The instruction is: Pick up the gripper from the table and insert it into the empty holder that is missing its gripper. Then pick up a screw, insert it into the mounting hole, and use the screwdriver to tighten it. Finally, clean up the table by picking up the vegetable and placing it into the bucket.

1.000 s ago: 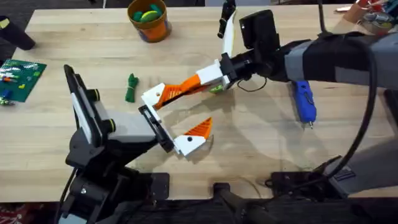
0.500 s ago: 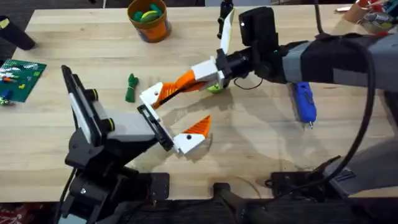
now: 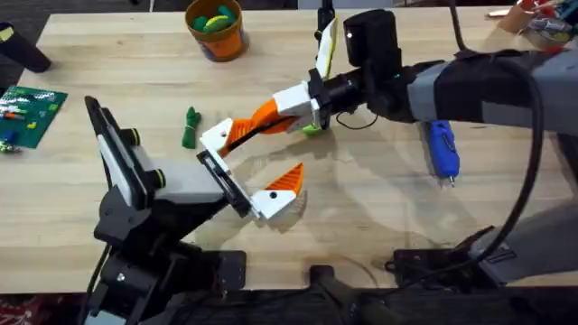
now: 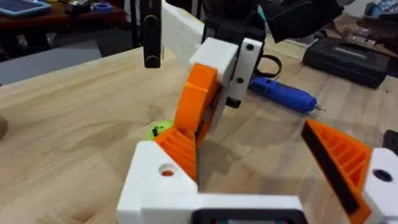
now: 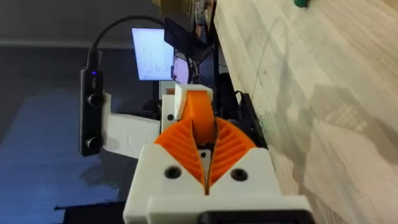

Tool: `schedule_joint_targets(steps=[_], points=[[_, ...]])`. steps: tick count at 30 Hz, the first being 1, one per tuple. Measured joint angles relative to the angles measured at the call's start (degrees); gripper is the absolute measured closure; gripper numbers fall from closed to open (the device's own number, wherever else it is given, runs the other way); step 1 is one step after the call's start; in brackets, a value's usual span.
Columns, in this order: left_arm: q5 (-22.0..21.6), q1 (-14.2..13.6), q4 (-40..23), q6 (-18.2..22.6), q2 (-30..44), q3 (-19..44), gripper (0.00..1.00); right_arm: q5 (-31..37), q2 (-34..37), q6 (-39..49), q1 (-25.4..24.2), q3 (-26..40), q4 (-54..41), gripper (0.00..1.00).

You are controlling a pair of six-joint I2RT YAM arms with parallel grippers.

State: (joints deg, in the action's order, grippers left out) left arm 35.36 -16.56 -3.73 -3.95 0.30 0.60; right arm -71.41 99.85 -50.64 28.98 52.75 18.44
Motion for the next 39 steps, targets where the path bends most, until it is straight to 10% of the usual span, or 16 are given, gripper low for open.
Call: schedule_joint_targets(steps=[18, 31, 39], points=[[-0.13, 0.0, 0.0, -0.19, 0.0, 0.0, 0.009, 0.03, 0.0, -1.51, 0.06, 0.0, 0.0, 0.977], [2.44, -0.24, 0.04, 0.23, 0.0, 0.0, 0.009, 1.61, 0.0, -1.93, 1.72, 0.0, -0.39, 0.64], [2.97, -0.24, 0.04, 0.47, 0.0, 0.0, 0.009, 1.97, 0.01, -2.31, 0.92, 0.0, -0.48, 0.168]])
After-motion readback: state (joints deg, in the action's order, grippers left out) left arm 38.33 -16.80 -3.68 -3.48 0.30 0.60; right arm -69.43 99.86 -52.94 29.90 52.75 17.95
